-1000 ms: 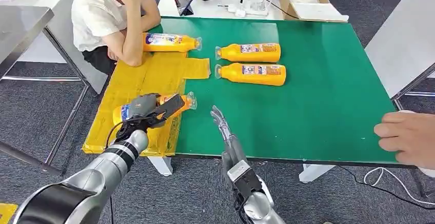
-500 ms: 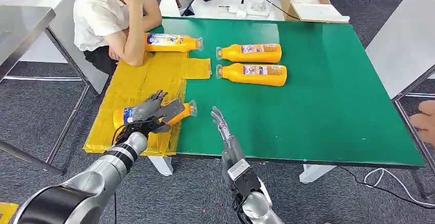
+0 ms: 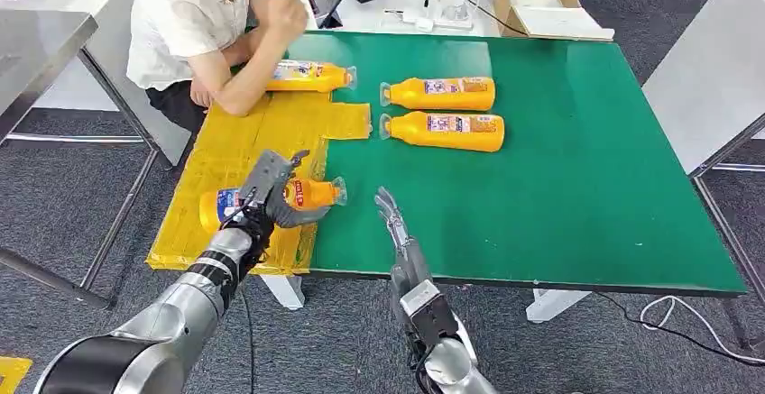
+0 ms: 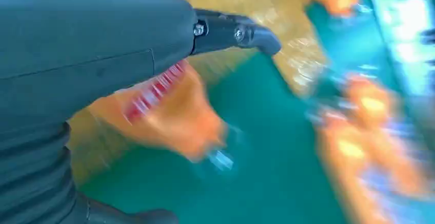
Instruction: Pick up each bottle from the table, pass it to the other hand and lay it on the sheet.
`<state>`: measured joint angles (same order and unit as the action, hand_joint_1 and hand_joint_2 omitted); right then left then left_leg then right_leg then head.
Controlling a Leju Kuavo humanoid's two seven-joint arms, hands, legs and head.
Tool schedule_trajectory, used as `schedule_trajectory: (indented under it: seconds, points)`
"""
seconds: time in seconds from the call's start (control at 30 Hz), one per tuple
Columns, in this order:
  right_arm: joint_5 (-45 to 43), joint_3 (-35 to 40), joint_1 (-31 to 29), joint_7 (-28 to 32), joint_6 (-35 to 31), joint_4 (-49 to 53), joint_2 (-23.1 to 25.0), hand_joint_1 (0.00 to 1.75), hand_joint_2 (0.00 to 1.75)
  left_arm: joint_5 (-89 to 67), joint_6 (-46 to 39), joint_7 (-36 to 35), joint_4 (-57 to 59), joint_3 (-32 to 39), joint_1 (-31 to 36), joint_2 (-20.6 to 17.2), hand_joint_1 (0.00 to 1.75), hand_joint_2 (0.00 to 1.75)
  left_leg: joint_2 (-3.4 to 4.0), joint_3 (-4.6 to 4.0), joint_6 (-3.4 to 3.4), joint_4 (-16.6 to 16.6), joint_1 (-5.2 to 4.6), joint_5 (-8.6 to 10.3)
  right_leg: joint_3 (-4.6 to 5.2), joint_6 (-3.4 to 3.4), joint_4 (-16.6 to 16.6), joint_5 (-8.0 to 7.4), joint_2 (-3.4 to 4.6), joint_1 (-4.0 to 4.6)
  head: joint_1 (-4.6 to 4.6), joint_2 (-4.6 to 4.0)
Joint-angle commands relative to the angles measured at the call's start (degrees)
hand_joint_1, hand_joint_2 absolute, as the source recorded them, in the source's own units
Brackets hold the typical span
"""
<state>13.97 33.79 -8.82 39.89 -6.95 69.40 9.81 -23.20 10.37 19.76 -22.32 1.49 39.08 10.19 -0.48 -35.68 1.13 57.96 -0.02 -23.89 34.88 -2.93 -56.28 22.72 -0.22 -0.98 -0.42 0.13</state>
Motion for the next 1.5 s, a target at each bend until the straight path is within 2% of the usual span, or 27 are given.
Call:
schedule_trajectory:
  seconds: [0.03, 0.1, 0.13, 0.27, 0.3, 0.4, 0.43, 0.47, 0.57, 0.77, 0.8, 0.83, 0.9, 0.97, 1.03, 1.07, 1.1, 1.13, 1.17, 1.23, 1.33, 1.5]
  points:
    - [-0.65, 6.04, -1.55, 0.11, -3.16, 0.08, -4.42, 0.0, 0.0, 18.12, 5.7, 0.37, -6.53, 6.77, -3.82, -0.41, 0.0, 1.75, 0.19, 0.25, -0.08, -0.03, 0.07, -0.14, -0.2, 0.13, 0.06, 0.08, 0.16, 0.08, 0.0, 0.0]
    - [0.21, 7.25, -1.37, 0.11, -5.88, 0.89, -5.37, 0.0, 0.0, 20.37, 5.72, 0.7, -9.14, 4.49, -5.86, -0.15, 0.0, 1.75, 0.12, 0.12, -0.06, -0.05, 0.04, -0.07, -0.07, 0.09, 0.06, 0.04, 0.09, 0.05, 0.0, 0.0]
    - [-0.74, 7.2, -0.7, 0.11, -6.35, 1.93, -5.81, 0.0, 1.75, 21.45, 4.06, 1.53, -12.83, 1.7, -8.43, -0.01, 0.0, 1.75, 0.11, 0.26, -0.08, -0.06, 0.05, -0.14, -0.21, 0.12, 0.07, 0.11, 0.07, 0.06, 0.0, 0.0]
    - [-1.99, 4.95, 1.66, 0.11, -6.73, 4.65, -6.54, 0.0, 1.75, 25.77, -0.39, 1.48, -23.13, -5.8, -15.82, -0.64, 0.0, 1.75, 0.13, 0.12, -0.04, -0.05, 0.02, -0.12, -0.06, 0.06, 0.06, 0.07, 0.1, 0.03, -0.02, 0.0]
    - [-1.99, 4.95, 1.66, 0.11, -6.73, 4.65, -6.54, 0.0, 1.75, 25.77, -0.39, 1.48, -23.13, -5.8, -15.82, -0.64, 0.0, 1.75, 0.15, 0.22, -0.05, -0.04, 0.04, -0.19, -0.15, 0.08, 0.07, 0.13, 0.09, 0.05, 0.02, 0.0]
    - [-1.64, 2.18, 3.39, 0.11, -9.33, 7.11, -6.58, 0.0, 1.75, 26.77, -4.29, 1.79, -29.17, -9.87, -19.8, -1.67, 0.0, 1.75, 0.14, 0.29, -0.08, -0.03, 0.05, -0.25, -0.24, 0.14, 0.08, 0.18, 0.1, 0.06, 0.0, 0.0]
    - [-0.44, -0.48, 4.58, 0.11, -13.63, 9.1, -6.19, 0.0, 1.75, 30.17, -4.55, 0.67, -33.31, -12.31, -22.32, -2.63, 0.0, 1.75, 0.08, 0.09, -0.04, -0.03, 0.02, -0.18, -0.06, 0.09, 0.07, 0.11, 0.05, 0.03, 0.02, 0.0]
    - [-0.13, -1.15, 4.58, 0.11, -14.23, 9.14, -6.4, 0.0, 1.75, 31.23, -4.47, 0.4, -34.51, -12.88, -23.24, -2.84, 0.0, 1.75, 0.08, 0.15, -0.05, -0.01, 0.04, -0.22, -0.11, 0.13, 0.06, 0.14, 0.05, 0.06, 0.02, 0.0]
    - [-0.34, -1.46, 4.57, 0.11, -13.84, 9.37, -6.66, 0.0, 1.75, 31.49, -4.56, 0.35, -35.3, -13.12, -23.78, -2.97, 0.0, 1.75, 0.06, -0.05, -0.03, -0.01, 0.02, -0.15, 0.07, 0.09, 0.05, 0.08, 0.04, 0.03, 0.0, 0.0]
    - [-0.05, -1.41, 4.58, 0.11, -13.96, 9.18, -6.35, 0.0, 1.75, 31.71, -4.66, 0.07, -35.33, -13.23, -23.53, -3.15, 0.0, 1.75, 0.07, -0.03, -0.04, -0.03, 0.02, -0.16, 0.07, 0.11, 0.06, 0.09, 0.04, 0.04, 0.0, 0.0]
    - [-0.05, -1.41, 4.58, 0.11, -13.96, 9.18, -6.35, 0.0, 1.75, 31.71, -4.66, 0.07, -35.33, -13.23, -23.53, -3.15, 0.0, 1.75, 0.13, 0.3, -0.12, 0.01, 0.09, -0.34, -0.25, 0.24, 0.03, 0.24, 0.08, 0.12, 0.02, 0.0]
    - [-0.05, -1.41, 4.58, 0.11, -13.96, 9.18, -6.35, 0.0, 1.75, 31.71, -4.66, 0.07, -35.33, -13.23, -23.53, -3.15, 0.0, 1.75, 0.06, 0.03, -0.05, -0.01, 0.05, -0.2, 0.0, 0.13, 0.05, 0.12, 0.03, 0.07, 0.0, 0.0]
    - [-0.05, -1.41, 4.58, 0.11, -13.96, 9.18, -6.35, 0.0, 1.75, 31.71, -4.66, 0.07, -35.33, -13.23, -23.53, -3.15, 0.0, 1.75, 0.07, 0.11, -0.06, -0.01, 0.06, -0.23, -0.07, 0.14, 0.05, 0.15, 0.04, 0.08, 0.0, 0.0]
    - [1.69, -5.84, 5.86, 0.11, -18.53, 8.8, -5.15, 0.0, 1.75, 33.28, -7.48, 0.34, -39.05, -15.23, -25.87, -4.0, 0.0, 1.75, 0.14, 0.17, -0.06, -0.02, 0.07, -0.26, -0.12, 0.14, 0.07, 0.16, 0.1, 0.08, 0.0, 0.0]
    - [6.57, -8.07, 6.03, -0.79, -20.59, 8.9, -7.33, 0.0, 1.75, 32.38, -11.26, 0.94, -43.55, -16.89, -28.44, -4.09, 0.0, 1.75, 0.08, 0.21, -0.05, -0.03, 0.06, -0.28, -0.18, 0.15, 0.08, 0.2, 0.03, 0.08, 0.0, 0.0]
    - [31.9, -7.65, 3.79, -10.12, -30.81, 3.64, -12.47, 0.0, 1.75, 30.91, -14.0, 0.27, -45.47, -18.47, -28.89, -3.99, 0.0, 1.75, 0.04, 0.08, -0.02, -0.05, 0.04, -0.21, -0.06, 0.09, 0.1, 0.14, 0.01, 0.05, 0.0, 0.0]
    - [35.02, -8.63, 2.75, -12.25, -31.26, 0.94, -14.75, 0.0, 1.75, 27.6, -18.46, 0.65, -45.81, -19.2, -28.59, -3.44, 0.0, 1.75, 0.06, 0.21, -0.03, -0.03, 0.04, -0.28, -0.19, 0.12, 0.09, 0.2, 0.02, 0.06, 0.0, 0.0]
    - [33.19, -11.5, 1.12, -11.36, -31.89, -3.06, -15.43, 0.0, 1.75, 22.95, -24.16, 1.25, -45.75, -20.49, -28.09, -3.05, 0.0, 1.75, -0.02, 0.11, 0.01, -0.08, 0.04, -0.18, -0.14, 0.07, 0.17, 0.11, -0.05, 0.05, 0.0, 0.0]
    - [37.76, -13.1, -1.21, -12.47, -33.05, -7.65, -15.97, 0.0, 1.75, 21.67, -26.75, 1.45, -45.78, -20.85, -27.99, -2.13, 0.0, 1.75, -0.11, 0.03, 0.03, -0.07, 0.04, -0.13, -0.09, 0.04, 0.19, 0.07, -0.13, 0.05, -0.02, 0.0]
    - [41.32, -14.08, -4.24, -14.42, -33.01, -12.84, -16.51, 0.0, 1.75, 18.99, -30.03, 2.29, -46.45, -21.82, -28.29, -1.6, 0.0, 1.75, -0.17, 0.12, 0.04, -0.05, 0.01, -0.17, -0.22, 0.07, 0.2, 0.12, -0.19, 0.03, 0.0, 0.0]
    - [43.29, -13.61, -8.4, -16.07, -31.12, -18.76, -16.91, 0.0, 1.75, 18.73, -29.23, 2.07, -47.53, -23.71, -28.78, -1.8, 0.0, 1.75, 0.09, 0.04, 0.04, -0.04, -0.02, -0.18, -0.12, 0.05, 0.27, 0.01, 0.1, 0.02, 0.02, 0.0]
    - [46.04, -11.2, -13.59, -19.5, -26.8, -26.97, -17.18, 0.0, 1.75, 20.19, -28.39, 1.63, -44.73, -23.83, -27.85, -0.98, 0.0, 1.75, 0.06, -0.07, 0.12, -0.04, -0.14, -0.11, 0.02, -0.06, 0.21, -0.06, 0.05, -0.11, 0.0, 0.0]
